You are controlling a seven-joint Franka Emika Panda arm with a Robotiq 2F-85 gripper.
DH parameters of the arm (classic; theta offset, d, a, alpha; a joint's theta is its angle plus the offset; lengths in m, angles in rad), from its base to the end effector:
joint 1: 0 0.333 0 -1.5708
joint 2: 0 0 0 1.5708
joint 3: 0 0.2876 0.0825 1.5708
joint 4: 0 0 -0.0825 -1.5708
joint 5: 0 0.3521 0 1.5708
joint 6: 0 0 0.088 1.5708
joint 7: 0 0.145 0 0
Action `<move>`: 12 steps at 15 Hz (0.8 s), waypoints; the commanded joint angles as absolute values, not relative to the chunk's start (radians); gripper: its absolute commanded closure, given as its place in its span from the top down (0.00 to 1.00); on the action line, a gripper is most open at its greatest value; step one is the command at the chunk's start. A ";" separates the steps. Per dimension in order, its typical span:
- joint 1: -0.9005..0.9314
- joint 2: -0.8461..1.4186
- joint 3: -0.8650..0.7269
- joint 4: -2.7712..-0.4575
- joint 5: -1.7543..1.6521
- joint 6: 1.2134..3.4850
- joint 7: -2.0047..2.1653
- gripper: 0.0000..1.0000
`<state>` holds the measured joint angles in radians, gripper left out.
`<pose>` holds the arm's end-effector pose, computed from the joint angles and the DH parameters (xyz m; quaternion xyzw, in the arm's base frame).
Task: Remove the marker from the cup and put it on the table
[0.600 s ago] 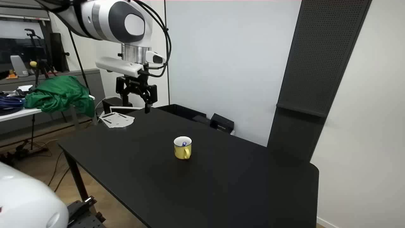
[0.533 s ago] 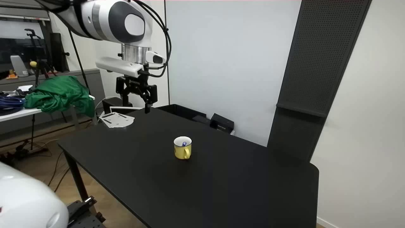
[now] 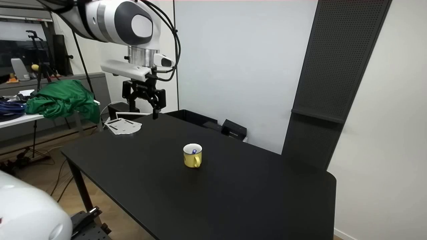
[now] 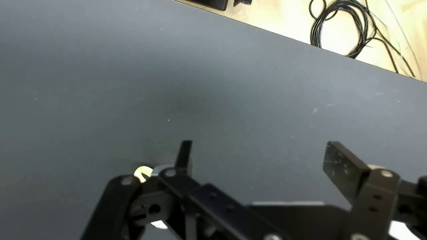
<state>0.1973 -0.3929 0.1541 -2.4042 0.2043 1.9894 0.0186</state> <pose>0.3745 0.1579 0.4067 -0.9910 -0.1170 0.0228 0.0602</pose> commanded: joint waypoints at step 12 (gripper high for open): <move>0.045 -0.317 0.122 -2.410 -0.134 2.245 0.033 1.00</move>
